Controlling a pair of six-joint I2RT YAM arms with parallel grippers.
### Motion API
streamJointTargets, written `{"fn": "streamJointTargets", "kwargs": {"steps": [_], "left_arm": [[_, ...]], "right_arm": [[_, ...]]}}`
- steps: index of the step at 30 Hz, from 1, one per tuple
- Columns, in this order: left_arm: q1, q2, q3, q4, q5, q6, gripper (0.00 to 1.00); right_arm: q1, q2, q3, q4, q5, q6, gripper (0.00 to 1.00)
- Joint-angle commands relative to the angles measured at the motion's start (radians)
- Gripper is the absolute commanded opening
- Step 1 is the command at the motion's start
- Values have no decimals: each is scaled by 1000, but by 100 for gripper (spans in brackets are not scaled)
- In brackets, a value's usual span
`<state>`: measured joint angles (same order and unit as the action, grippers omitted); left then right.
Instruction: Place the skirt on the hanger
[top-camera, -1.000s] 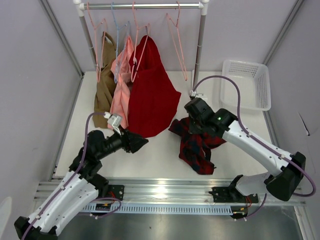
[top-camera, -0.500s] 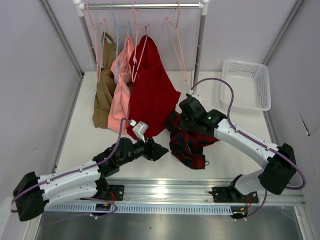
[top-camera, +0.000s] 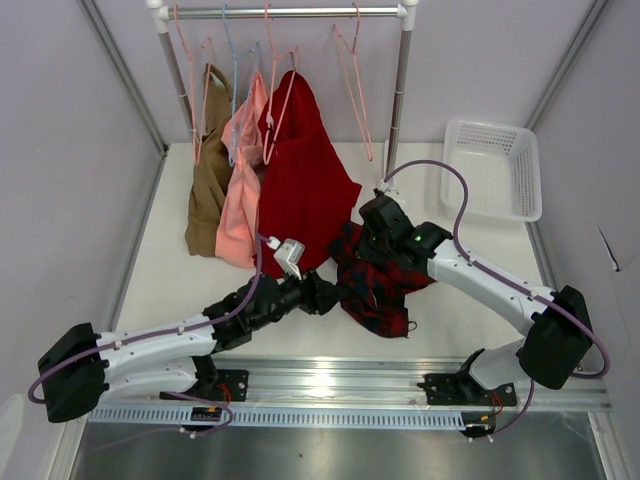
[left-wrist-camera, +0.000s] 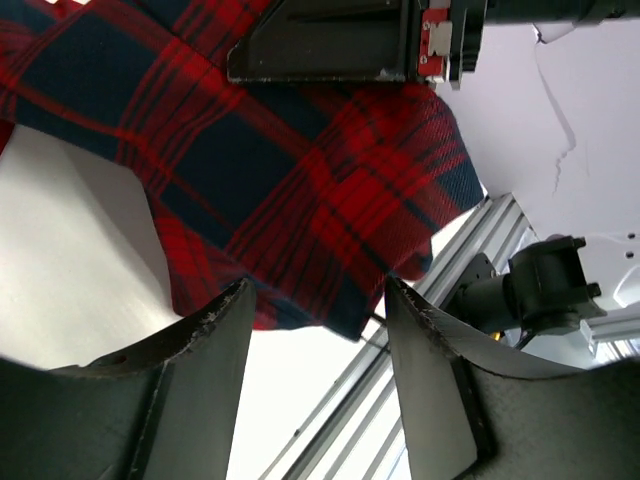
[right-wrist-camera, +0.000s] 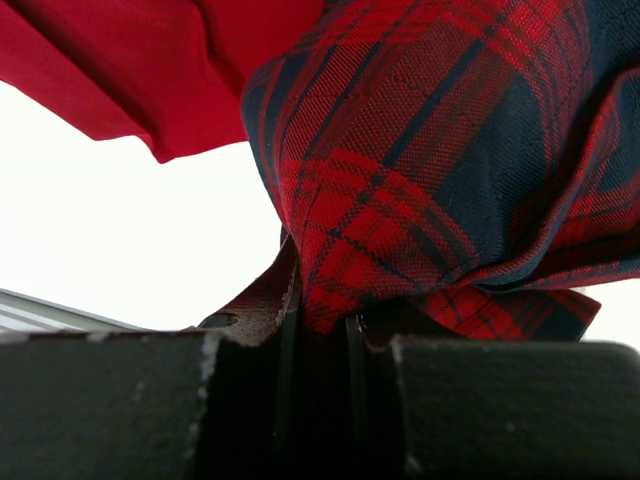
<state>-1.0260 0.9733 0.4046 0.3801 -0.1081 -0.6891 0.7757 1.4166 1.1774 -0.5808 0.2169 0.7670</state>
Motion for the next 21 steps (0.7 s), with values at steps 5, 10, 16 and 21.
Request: {"fn": "streamJointTargets", "kwargs": {"steps": [5,10,16,21], "left_arm": [[-14,65,69,31,-97,-38,53],[-19,113,108,-38,-162,-50,35],[-19,102,195,-213,-272,13,0],[-19,104,261,-372,-327,56,0]], "right_arm": [[-3,-38,-5,72,-8,22,0],[-6,-44,-27,82,-19,15,0],[-7,-45,-65,62,7,-26,48],[-32,-125,-122,24,35,-37,82]]}}
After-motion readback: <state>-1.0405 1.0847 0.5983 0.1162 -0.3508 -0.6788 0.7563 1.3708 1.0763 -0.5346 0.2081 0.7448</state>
